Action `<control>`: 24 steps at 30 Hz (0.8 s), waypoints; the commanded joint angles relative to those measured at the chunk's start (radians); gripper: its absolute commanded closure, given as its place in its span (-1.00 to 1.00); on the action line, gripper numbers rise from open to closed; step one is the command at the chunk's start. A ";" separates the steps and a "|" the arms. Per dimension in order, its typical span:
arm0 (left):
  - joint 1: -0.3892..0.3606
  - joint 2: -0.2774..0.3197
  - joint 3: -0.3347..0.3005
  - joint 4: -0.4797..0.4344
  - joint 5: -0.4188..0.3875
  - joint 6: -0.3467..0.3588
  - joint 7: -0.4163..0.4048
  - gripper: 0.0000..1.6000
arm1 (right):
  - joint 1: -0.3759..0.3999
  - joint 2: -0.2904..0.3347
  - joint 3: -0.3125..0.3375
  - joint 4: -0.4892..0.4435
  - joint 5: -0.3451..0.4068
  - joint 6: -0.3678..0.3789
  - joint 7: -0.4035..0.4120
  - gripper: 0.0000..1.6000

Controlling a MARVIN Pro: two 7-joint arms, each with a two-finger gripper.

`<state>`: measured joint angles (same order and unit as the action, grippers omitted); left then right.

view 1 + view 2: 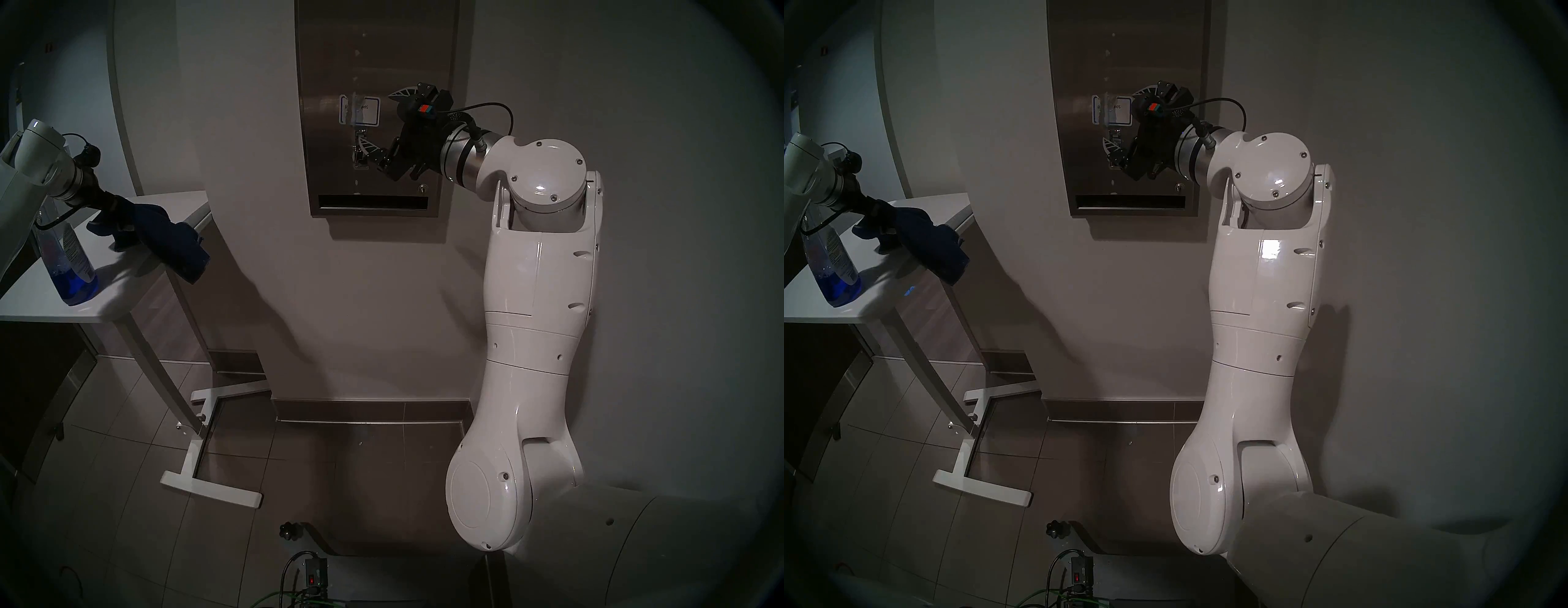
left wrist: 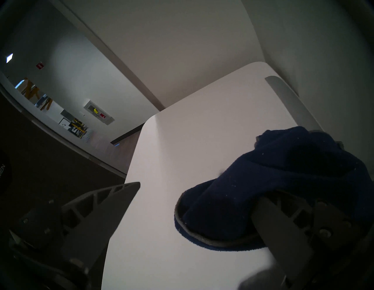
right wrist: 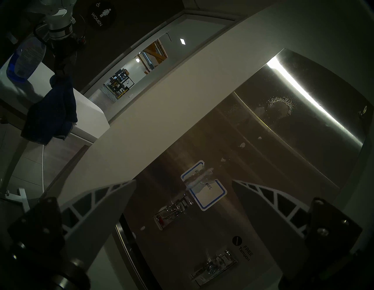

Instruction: Pick up the cloth and wipe the surface

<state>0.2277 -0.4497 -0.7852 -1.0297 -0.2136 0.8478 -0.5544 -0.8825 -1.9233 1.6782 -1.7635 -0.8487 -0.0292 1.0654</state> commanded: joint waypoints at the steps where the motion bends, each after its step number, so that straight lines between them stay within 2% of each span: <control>1: -0.119 -0.040 -0.016 0.009 0.044 -0.083 -0.061 -1.00 | 0.017 -0.007 -0.005 -0.027 0.003 -0.001 -0.004 -1.00; 7: -0.148 -0.099 -0.027 0.036 0.064 -0.116 -0.079 -1.00 | 0.014 -0.007 -0.004 -0.027 0.002 -0.002 -0.005 -1.00; 8: -0.134 -0.110 -0.050 0.030 0.067 -0.121 -0.067 -1.00 | 0.014 -0.007 -0.003 -0.027 0.001 -0.003 -0.005 -1.00; 9: -0.150 -0.136 -0.053 0.047 0.079 -0.128 -0.058 -0.98 | 0.013 -0.007 -0.002 -0.026 0.001 -0.003 -0.006 -0.86; 10: -0.163 -0.147 -0.049 0.057 0.084 -0.130 -0.055 0.66 | 0.013 -0.007 -0.001 -0.026 0.001 -0.003 -0.006 -0.66; 11: -0.164 -0.159 -0.056 0.066 0.091 -0.136 -0.047 0.66 | 0.012 -0.007 -0.001 -0.026 0.001 -0.003 -0.007 -0.66; 12: -0.180 -0.170 -0.048 0.078 0.094 -0.140 -0.049 1.00 | 0.011 -0.007 0.000 -0.026 0.001 -0.003 -0.007 -0.30; 13: -0.180 -0.170 -0.048 0.078 0.094 -0.140 -0.049 1.00 | 0.011 -0.007 0.000 -0.026 0.001 -0.003 -0.007 -0.30; 14: -0.202 -0.184 -0.038 0.096 0.102 -0.142 -0.047 1.00 | 0.011 -0.007 0.000 -0.027 0.001 -0.003 -0.007 -0.07; 15: -0.181 -0.191 -0.060 0.095 0.108 -0.150 -0.034 1.00 | 0.010 -0.007 0.001 -0.027 0.000 -0.004 -0.008 -0.04; 16: -0.204 -0.205 -0.047 0.117 0.115 -0.153 -0.032 1.00 | 0.010 -0.006 0.002 -0.027 0.000 -0.004 -0.008 0.00; 20: -0.207 -0.237 -0.063 0.148 0.139 -0.172 0.001 1.00 | 0.010 -0.003 0.006 -0.026 -0.001 -0.005 -0.010 0.02; 23: -0.250 -0.263 -0.040 0.196 0.165 -0.185 0.023 1.00 | 0.009 -0.002 0.009 -0.025 -0.002 -0.006 -0.010 0.04; 24: -0.213 -0.260 -0.073 0.182 0.172 -0.198 0.040 1.00 | 0.010 -0.002 0.009 -0.024 -0.002 -0.007 -0.010 0.04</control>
<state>0.0989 -0.6484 -0.8154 -0.8732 -0.0885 0.6990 -0.5807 -0.8978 -1.9249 1.6827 -1.7647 -0.8498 -0.0356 1.0681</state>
